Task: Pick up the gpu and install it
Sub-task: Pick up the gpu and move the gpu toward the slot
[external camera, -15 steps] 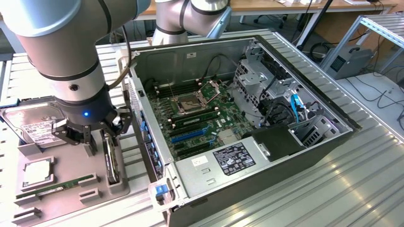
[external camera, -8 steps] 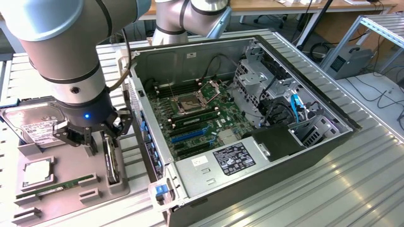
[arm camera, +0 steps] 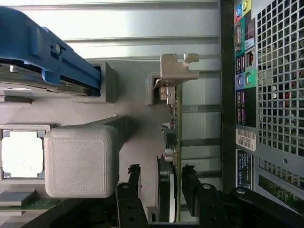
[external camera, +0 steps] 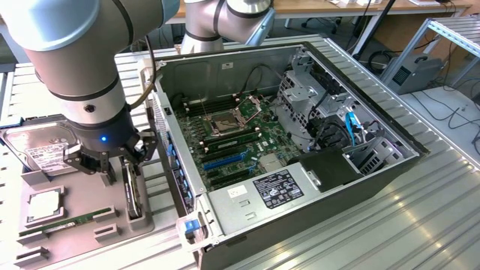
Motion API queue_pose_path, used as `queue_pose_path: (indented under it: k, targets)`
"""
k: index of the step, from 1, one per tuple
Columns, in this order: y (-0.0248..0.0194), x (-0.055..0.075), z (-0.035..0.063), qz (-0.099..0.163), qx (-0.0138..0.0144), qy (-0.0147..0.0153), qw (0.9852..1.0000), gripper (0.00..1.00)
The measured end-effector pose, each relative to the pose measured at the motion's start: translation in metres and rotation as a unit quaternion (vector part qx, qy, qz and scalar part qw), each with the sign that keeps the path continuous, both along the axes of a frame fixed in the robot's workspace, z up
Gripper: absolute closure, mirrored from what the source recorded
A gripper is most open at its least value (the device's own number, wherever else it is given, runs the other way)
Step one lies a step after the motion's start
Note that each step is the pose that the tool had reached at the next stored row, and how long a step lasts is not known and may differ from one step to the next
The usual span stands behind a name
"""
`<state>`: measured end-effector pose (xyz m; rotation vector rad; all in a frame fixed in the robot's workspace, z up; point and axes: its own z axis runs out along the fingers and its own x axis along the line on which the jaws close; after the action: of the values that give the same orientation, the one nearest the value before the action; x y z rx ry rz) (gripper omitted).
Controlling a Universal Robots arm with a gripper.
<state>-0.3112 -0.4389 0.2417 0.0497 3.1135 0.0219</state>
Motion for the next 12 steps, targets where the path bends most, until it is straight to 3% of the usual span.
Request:
queue_pose_path:
  k: [12]
  targets:
    - [0.0041, 0.0000, 0.0001, 0.000, 0.0003, 0.0001, 1.0000, 0.52]
